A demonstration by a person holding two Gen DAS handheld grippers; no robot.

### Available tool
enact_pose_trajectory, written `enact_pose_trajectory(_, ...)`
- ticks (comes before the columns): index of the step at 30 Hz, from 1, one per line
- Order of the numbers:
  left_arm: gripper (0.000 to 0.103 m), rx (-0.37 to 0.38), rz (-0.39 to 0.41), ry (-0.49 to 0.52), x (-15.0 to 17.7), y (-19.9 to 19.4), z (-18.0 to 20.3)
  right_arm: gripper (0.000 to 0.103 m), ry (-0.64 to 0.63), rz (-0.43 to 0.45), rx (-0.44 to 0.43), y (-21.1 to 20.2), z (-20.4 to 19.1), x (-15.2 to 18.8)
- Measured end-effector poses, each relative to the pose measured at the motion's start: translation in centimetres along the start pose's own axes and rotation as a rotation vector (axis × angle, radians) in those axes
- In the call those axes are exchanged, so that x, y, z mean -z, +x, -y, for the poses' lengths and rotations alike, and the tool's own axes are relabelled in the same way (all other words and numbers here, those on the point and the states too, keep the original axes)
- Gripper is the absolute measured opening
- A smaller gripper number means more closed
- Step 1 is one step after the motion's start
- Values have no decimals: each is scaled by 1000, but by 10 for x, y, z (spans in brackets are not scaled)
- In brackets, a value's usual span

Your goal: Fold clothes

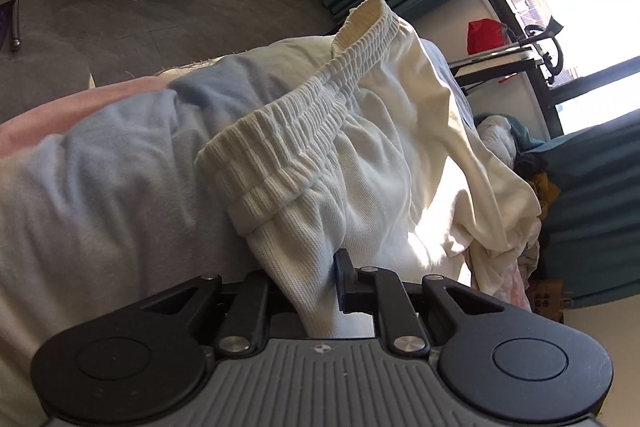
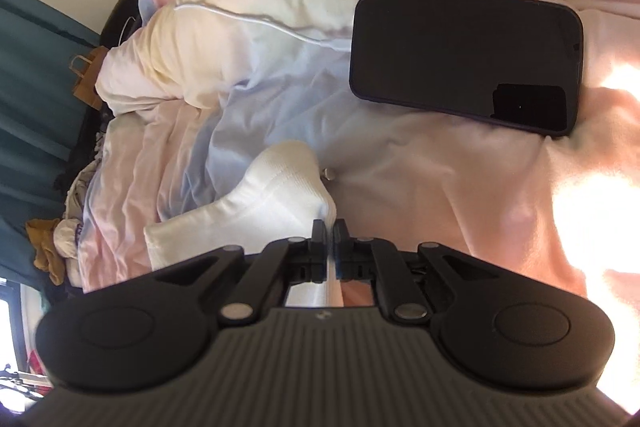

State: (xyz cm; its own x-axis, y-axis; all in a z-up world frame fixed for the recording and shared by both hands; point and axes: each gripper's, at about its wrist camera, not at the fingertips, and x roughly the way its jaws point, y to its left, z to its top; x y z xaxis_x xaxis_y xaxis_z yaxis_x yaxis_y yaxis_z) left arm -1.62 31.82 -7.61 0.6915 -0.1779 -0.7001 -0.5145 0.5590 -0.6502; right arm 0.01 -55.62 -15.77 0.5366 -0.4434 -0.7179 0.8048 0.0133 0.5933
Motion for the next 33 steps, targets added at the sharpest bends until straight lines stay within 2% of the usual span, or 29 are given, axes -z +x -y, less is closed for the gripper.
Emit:
enact_pose_trajectory(3, 26, -18, -5, 57, 2, -1, 8, 10, -12, 1, 9, 0, -1, 1)
enact_pose_trajectory(5, 53, -38, 1, 103, 4, -4, 16, 13, -22, 7, 13, -1, -3, 2)
enact_pose_trajectory(6, 57, -53, 13, 135, 7, -7, 21, 15, -36, 32, 10, -6, -6, 1)
enact_pose_trajectory(9, 71, -90, 44, 229, 16, -17, 36, 30, -84, 132, -4, -23, -17, 2)
enact_pose_trajectory(10, 79, -101, 54, 258, 20, -20, 41, 38, -112, 167, -21, -30, -23, 5)
enact_pose_trajectory(11, 82, -117, 65, 291, 24, -24, 47, 48, -140, 202, -38, -37, -29, 7)
enact_pose_trajectory(14, 82, -167, 130, 407, 44, -39, 68, 67, -247, 283, -108, -57, -48, 19)
enact_pose_trajectory(18, 83, -153, 163, 500, 69, -35, 98, 69, -437, 284, -249, -78, -75, 50)
enact_pose_trajectory(26, 83, -111, 214, 672, 118, -22, 158, 69, -797, 49, -520, -104, -106, 146)
enact_pose_trajectory(33, 83, -40, 168, 803, 148, 36, 218, 68, -1026, -115, -690, -119, -115, 205)
